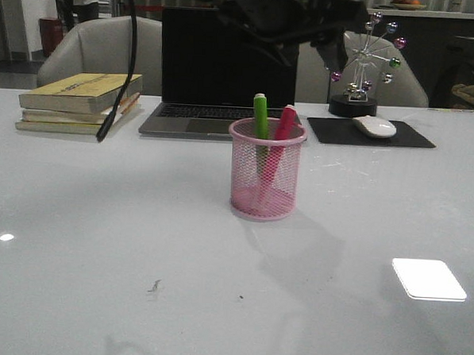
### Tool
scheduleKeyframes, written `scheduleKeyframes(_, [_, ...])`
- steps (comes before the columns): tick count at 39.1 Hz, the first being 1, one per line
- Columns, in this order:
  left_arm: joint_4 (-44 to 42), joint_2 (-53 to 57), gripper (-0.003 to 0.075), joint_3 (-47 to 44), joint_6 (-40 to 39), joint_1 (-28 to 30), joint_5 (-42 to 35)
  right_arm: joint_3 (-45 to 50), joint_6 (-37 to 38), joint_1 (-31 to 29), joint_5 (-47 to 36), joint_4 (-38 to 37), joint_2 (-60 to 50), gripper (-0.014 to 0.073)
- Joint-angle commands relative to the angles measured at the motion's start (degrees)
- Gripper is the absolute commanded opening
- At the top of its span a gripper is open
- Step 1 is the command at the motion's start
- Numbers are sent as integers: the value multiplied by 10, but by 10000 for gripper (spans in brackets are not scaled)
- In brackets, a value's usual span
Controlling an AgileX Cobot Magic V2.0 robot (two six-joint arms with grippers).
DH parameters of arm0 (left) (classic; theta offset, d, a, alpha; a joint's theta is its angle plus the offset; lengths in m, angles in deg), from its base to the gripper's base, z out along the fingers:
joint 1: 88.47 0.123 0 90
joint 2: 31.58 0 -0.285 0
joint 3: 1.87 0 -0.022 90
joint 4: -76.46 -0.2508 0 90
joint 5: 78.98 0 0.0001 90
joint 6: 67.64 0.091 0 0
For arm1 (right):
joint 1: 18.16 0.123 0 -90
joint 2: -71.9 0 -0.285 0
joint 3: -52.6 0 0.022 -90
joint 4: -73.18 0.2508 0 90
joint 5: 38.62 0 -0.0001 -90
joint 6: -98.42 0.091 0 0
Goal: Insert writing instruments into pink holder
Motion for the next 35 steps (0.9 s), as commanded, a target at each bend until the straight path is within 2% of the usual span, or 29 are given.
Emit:
scheduleKeyframes(1, [-6,89,441,18,35,4,-34,-17,-5,-4,-42,-10,-3,386])
scheduleKeyframes(8, [23,167,438,18,32,35,-18,-17,-5,-4,-42,-10,-3,386])
scheduleKeyframes(15, [32,240,438,15,32,81,43,-17,-5,-4,-42,-10,-3,386])
scheduleKeyframes(22, [32,324,438,-39,32,132,52,-17,-5,-4,-42,-10,-3,386])
scheduleKeyframes(35, [32,569,438,-339,32,212,-29,-17,-5,-4,-42,-10,-3,386])
